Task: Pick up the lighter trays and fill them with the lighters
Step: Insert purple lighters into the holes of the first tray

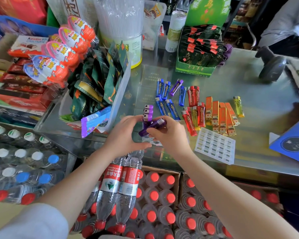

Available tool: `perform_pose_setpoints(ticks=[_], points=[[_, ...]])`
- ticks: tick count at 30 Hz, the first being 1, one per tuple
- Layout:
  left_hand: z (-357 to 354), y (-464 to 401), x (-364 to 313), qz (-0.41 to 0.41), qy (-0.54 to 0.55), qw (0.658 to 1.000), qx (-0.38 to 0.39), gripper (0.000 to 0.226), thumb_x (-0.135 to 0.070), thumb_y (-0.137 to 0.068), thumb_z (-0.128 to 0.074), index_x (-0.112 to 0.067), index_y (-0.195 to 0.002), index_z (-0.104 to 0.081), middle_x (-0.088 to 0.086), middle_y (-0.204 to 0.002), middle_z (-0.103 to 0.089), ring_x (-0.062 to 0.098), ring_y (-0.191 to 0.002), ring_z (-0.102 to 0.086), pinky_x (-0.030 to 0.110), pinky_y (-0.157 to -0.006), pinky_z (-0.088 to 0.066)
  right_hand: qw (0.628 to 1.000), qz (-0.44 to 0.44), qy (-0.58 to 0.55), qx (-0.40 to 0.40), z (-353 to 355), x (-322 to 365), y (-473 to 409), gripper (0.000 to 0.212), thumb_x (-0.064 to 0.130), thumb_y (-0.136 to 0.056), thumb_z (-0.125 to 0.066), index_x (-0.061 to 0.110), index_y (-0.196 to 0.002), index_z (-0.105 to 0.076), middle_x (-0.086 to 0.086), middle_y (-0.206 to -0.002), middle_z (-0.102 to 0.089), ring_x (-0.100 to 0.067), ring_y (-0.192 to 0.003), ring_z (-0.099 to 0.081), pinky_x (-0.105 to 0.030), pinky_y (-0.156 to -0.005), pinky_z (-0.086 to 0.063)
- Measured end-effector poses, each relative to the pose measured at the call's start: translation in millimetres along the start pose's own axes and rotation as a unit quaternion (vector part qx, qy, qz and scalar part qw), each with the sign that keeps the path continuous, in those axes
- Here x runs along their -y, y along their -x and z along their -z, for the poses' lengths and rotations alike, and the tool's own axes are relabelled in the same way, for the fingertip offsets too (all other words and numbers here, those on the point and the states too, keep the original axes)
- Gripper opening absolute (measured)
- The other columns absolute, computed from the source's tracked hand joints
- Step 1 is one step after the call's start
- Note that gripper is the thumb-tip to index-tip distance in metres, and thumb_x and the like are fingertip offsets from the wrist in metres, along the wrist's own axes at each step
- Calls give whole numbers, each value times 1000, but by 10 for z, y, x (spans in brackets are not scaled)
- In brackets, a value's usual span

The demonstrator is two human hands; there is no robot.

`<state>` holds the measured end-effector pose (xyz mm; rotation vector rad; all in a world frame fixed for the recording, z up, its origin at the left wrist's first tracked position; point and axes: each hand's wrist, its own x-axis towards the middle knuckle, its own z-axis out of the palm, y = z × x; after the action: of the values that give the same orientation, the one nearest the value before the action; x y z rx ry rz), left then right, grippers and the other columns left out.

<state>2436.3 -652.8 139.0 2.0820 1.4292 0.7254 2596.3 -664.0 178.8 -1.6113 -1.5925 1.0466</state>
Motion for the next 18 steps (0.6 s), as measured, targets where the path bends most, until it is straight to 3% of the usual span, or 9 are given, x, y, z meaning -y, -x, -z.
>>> perform_pose_setpoints(ticks=[3,5,8,10,15,18], points=[[6,1,2,11,-1,1000,6,80,-63,-53,-59,-21,-121,-48,-1,-116,-56,15,-112,-45,24,-87,-33,996,58,60,-17,-47,39,37,17,15,-77,-70,11,-91,-62,5,-69,-62,3,-55,-53,-12,-56,-43],[4,-8,8,17,-4,1000,15,82,-63,-53,-59,-22,-122,-47,-2,-118,-56,14,-114,-43,23,-87,-32,992,78,103,0,-8,73,23,19,14,-79,-68,7,-94,-58,2,-72,-63,-4,-57,-54,-13,-54,-41],[0,-15,38,15,-13,999,26,85,-64,-54,-58,-21,-125,-45,-3,-122,-54,14,-117,-41,24,-91,-31,978,87,186,47,89,93,-16,29,19,-82,-66,0,-97,-50,-14,-86,-67,-28,-74,-59,-34,-64,-46],[1,-13,60,14,-12,999,32,87,-64,-54,-58,-19,-128,-44,-3,-123,-52,13,-119,-40,24,-94,-31,967,89,226,77,120,115,-31,30,21,-83,-64,1,-97,-47,-17,-87,-65,-33,-78,-60,-43,-69,-49],[28,-20,76,22,13,999,47,88,-61,-53,-58,-19,-128,-43,-6,-121,-48,9,-119,-38,19,-95,-27,936,99,325,94,110,194,-65,32,29,-87,-59,12,-85,-33,-7,-78,-55,-26,-66,-50,-32,-57,-38],[27,-32,107,25,17,998,54,88,-61,-52,-59,-19,-128,-43,-2,-123,-49,11,-119,-39,21,-95,-28,931,102,344,70,92,153,-55,34,34,-85,-61,13,-85,-35,-4,-77,-54,-25,-66,-51,-31,-56,-38]])
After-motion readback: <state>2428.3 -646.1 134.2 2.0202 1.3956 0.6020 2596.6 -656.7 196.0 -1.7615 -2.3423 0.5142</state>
